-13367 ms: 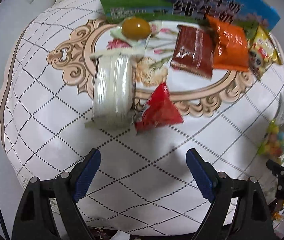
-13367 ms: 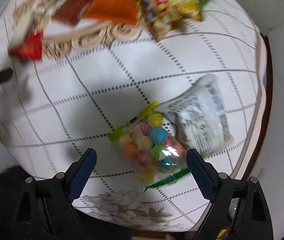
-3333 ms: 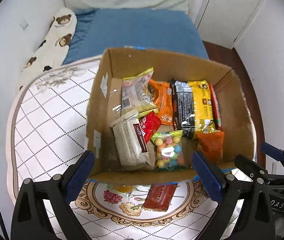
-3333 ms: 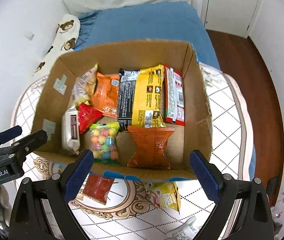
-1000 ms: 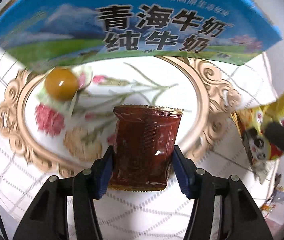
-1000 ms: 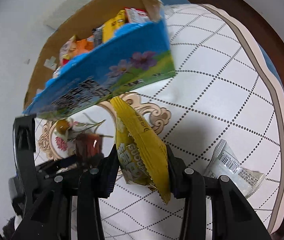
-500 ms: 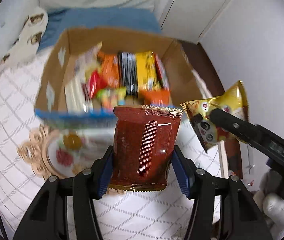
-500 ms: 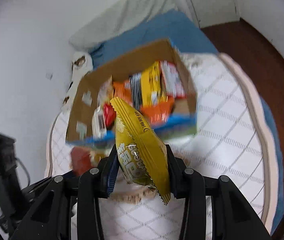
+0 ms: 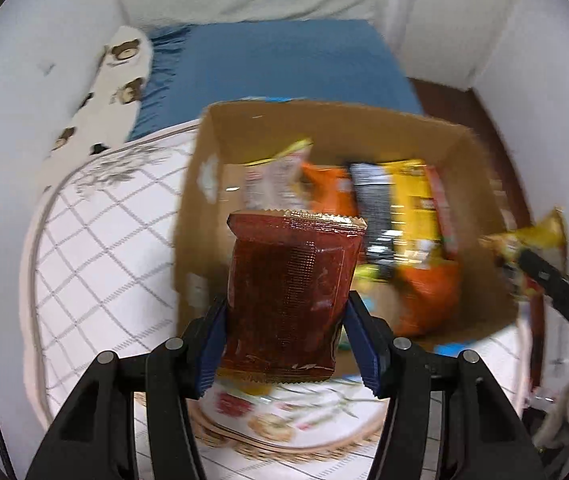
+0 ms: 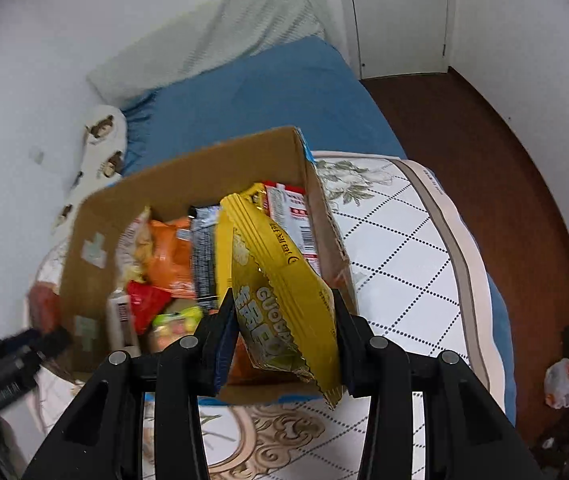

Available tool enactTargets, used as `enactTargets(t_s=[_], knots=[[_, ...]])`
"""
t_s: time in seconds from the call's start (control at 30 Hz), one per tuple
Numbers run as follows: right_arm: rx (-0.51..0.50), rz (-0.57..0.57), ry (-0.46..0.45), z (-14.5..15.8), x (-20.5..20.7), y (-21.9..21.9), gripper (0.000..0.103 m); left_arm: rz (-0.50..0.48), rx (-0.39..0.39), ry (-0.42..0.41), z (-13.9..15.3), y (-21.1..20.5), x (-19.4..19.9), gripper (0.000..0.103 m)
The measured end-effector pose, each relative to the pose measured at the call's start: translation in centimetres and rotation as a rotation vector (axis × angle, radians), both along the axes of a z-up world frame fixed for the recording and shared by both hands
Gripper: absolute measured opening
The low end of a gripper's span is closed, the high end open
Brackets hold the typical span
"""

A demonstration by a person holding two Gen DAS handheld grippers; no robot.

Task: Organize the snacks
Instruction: 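Lower both packets into the box and open both grippers, then move both grippers back toward the last snacks on the tablecloth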

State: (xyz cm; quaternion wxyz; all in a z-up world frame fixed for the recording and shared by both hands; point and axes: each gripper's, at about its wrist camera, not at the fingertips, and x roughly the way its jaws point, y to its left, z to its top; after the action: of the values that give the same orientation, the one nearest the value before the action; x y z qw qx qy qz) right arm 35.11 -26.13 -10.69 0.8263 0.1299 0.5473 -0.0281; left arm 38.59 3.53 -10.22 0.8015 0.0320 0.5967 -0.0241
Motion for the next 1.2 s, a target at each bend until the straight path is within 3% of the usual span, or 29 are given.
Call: enactTargets(t_s=[0.07,0.13,0.17,0.2,0.23,0.37,0.43,0.7,1.2], knots=[[-0.013,-0.010,0.022,-1.2,0.5,0.0,0.046,0.023,0.059,0.038,-1.6,1.0,1.0,0.055],[-0.023,0.000,0.072,-2.7,0.9,0.3,0.054,0.040,0.090,0.073,-3.0,1.7,1.6,0.057],[-0.022,0.008,0.096,-3.2,1.0,0.5,0.076,0.050,0.089,0.091,-3.5,2.1,1.7,0.059],[-0.007,0.021,0.116,-3.8,1.1,0.7,0.089,0.056,0.069,0.112,-4.0,2.4,1.9,0.063],[-0.003,0.036,0.127,-4.1,1.1,1.1,0.091,0.061,0.039,0.129,-4.4,2.7,2.0,0.067],[-0.040,0.063,0.132,-4.2,1.0,2.2,0.092,0.071,0.007,0.127,-5.2,2.8,1.9,0.079],[-0.029,0.061,0.137,-4.1,1.0,2.2,0.092,0.066,-0.002,0.123,-5.2,2.4,1.7,0.090],[0.002,0.099,0.128,-2.3,0.3,2.6,0.092,0.061,-0.028,0.076,-3.6,0.9,0.1,0.090],[-0.034,0.126,0.012,1.9,-4.4,2.5,0.092,0.009,-0.010,-0.167,2.8,-1.3,-5.9,0.090]])
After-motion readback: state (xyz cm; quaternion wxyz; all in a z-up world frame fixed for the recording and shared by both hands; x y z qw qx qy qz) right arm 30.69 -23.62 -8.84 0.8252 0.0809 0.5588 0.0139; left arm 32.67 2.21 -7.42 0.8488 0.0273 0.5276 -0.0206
